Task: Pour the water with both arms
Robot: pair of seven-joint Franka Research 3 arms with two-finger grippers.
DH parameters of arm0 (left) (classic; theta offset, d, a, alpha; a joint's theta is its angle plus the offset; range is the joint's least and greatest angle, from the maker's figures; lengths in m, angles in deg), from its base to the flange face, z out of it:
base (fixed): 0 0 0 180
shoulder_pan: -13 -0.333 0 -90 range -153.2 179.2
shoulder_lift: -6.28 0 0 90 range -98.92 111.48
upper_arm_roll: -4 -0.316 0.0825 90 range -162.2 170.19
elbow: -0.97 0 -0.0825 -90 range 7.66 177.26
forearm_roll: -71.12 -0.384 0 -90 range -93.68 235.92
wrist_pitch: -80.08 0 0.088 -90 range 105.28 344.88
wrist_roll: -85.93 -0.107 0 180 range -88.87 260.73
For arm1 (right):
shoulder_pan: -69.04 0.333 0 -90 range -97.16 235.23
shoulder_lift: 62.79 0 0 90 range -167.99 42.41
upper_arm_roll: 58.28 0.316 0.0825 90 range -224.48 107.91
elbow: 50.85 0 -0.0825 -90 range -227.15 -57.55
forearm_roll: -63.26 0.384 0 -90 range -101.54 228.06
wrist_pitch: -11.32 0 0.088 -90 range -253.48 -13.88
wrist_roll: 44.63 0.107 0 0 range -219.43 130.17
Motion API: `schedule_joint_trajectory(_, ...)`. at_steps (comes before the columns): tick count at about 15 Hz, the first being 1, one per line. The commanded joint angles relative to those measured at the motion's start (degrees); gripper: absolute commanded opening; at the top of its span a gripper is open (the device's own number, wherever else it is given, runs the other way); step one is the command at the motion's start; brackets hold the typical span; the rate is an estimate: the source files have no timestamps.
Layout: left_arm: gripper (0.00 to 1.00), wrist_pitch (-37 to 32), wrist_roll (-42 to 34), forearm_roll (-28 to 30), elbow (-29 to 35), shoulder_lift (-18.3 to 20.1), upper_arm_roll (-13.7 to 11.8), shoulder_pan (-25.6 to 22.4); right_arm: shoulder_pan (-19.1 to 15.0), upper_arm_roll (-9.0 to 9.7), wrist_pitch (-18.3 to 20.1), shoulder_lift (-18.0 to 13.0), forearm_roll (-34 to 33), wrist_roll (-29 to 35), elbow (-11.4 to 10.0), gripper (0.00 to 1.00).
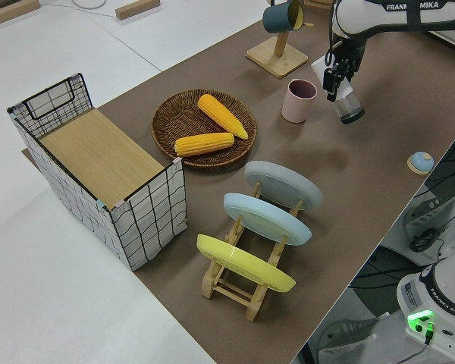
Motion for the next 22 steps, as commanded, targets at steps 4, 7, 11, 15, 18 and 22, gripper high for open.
schedule_joint_trajectory(4, 0.0, 12.1, 1.3, -1.0, 11.8, 8.5, 0.0, 1.0, -1.0, 0.59, -0.2, -1.2, 0.3, -1.2, -1.4, 0.992)
schedule_joint_trajectory(7, 0.0, 12.0, 1.3, -1.0, 12.5, 9.4, 0.0, 0.9, -1.0, 0.59, -0.2, -1.1, 0.3, -1.2, -1.4, 0.992)
schedule_joint_trajectory(11, 0.0, 13.9, 1.2, -1.1, 14.3, 13.1, -1.0, -0.7, -1.0, 0.59, -0.2, -1.2, 0.3, -1.2, -1.4, 0.992)
schedule_joint_trajectory(15, 0.0, 17.2, 1.1, -5.1, 14.0, 15.0, -1.1, -5.9, -1.0, 0.59, -0.1, -1.2, 0.3, -1.2, -1.4, 0.992)
schedule_joint_trajectory(18, 0.0, 23.6, 1.2, -7.1, 13.6, 14.7, -1.1, -9.0, -1.0, 0.59, -0.2, -1.2, 0.3, -1.2, -1.4, 0.992)
schedule_joint_trajectory(22, 0.0, 30.6, 1.1, -10.9, 11.5, 13.9, -1.1, -12.9, -1.0, 0.59, -0.1, -1.2, 0.3, -1.2, -1.4, 0.992)
